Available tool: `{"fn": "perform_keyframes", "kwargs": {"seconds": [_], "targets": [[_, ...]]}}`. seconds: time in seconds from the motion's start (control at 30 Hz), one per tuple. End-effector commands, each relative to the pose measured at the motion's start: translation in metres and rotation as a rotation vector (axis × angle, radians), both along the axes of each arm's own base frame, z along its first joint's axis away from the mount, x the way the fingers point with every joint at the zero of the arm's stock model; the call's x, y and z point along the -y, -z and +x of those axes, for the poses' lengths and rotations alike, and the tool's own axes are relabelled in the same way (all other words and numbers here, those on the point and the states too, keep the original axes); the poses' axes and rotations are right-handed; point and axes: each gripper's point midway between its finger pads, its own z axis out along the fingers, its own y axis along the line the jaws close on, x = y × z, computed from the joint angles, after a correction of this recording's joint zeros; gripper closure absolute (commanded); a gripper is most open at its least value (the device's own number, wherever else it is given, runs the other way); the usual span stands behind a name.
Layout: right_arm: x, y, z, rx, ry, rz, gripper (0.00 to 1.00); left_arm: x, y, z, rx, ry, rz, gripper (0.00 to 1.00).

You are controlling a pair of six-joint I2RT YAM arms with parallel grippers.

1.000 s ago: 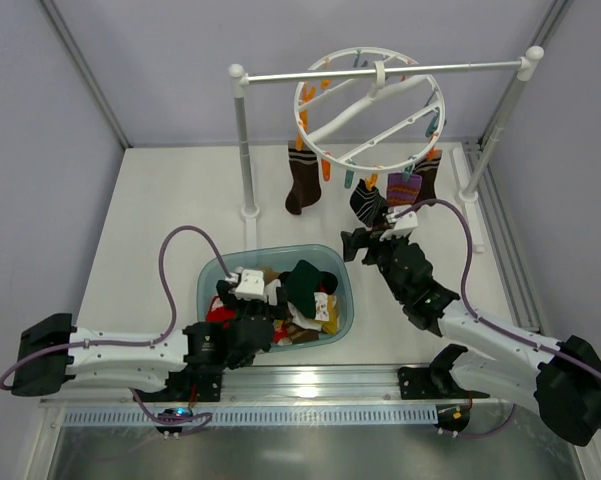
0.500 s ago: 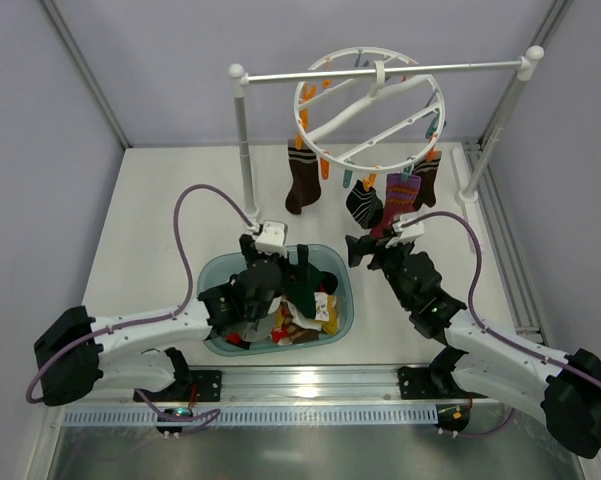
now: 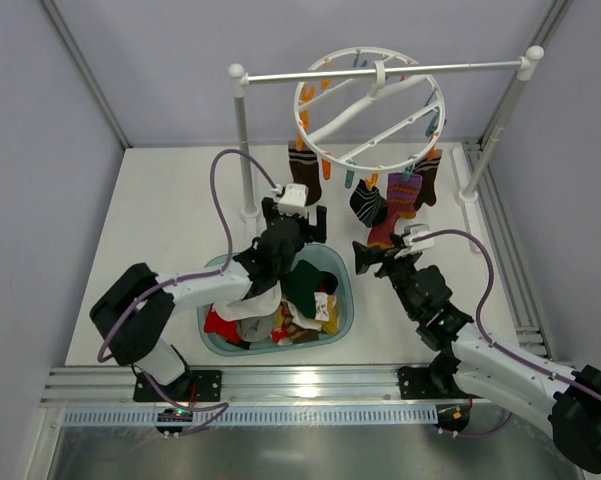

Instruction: Remove the socks clipped to the hanger

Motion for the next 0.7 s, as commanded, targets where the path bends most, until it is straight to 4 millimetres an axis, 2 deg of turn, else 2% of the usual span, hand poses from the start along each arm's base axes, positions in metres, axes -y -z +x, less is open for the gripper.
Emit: {"fn": "perform_keyframes", "kwargs": {"seconds": [0.0,0.03,0.07,0.13,0.17,0.23,0.27,0.33,0.43,0.47,0.53,0.57,0.6,0.63,0.67], "targets": [[0.005,-0.026,-0.003,0.096,0.009,0.052,0.00,0.012,-0.034,0.034,0.129,-0.059,-0.086,0.00],[0.007,-0.026,-0.003,0.100,0.010,0.053,0.00,0.010,-0.033,0.042,0.131,-0.085,-0.088,0.00],[0.007,-0.026,-0.004,0.103,0.008,0.052,0.00,0.007,-0.043,0.057,0.149,-0.121,-0.110,0.00],[0.010,-0.026,-0.007,0.112,0.009,0.052,0.00,0.012,-0.037,0.079,0.138,-0.136,-0.123,0.01],[0.010,-0.027,-0.008,0.117,0.008,0.052,0.00,0.008,-0.032,0.090,0.132,-0.146,-0.128,0.00],[0.013,-0.026,-0.010,0.121,0.013,0.051,0.00,0.012,-0.033,0.100,0.152,-0.151,-0.153,0.00],[0.014,-0.028,-0.011,0.131,0.013,0.059,0.00,0.012,-0.025,0.106,0.154,-0.166,-0.148,0.01],[0.013,-0.026,-0.013,0.132,0.001,0.054,0.00,0.006,-0.024,0.114,0.173,-0.213,-0.163,0.00],[0.011,-0.027,-0.013,0.137,-0.006,0.054,0.01,0.000,-0.008,0.130,0.155,-0.244,-0.176,0.00],[0.012,-0.025,-0.013,0.136,-0.004,0.046,0.00,0.002,-0.009,0.134,0.157,-0.245,-0.193,0.00],[0.011,-0.024,-0.012,0.134,-0.002,0.041,0.00,0.005,0.002,0.139,0.156,-0.242,-0.187,0.01],[0.011,-0.024,-0.011,0.136,0.000,0.037,0.00,0.007,-0.002,0.142,0.181,-0.233,-0.198,0.08],[0.010,-0.021,-0.010,0.128,-0.002,0.029,0.00,0.008,0.003,0.143,0.181,-0.231,-0.199,0.19],[0.009,-0.021,-0.010,0.127,-0.008,0.029,0.00,0.008,0.007,0.142,0.183,-0.230,-0.201,0.44],[0.008,-0.020,-0.009,0.125,-0.010,0.021,0.00,0.009,0.002,0.142,0.205,-0.228,-0.223,0.57]]}}
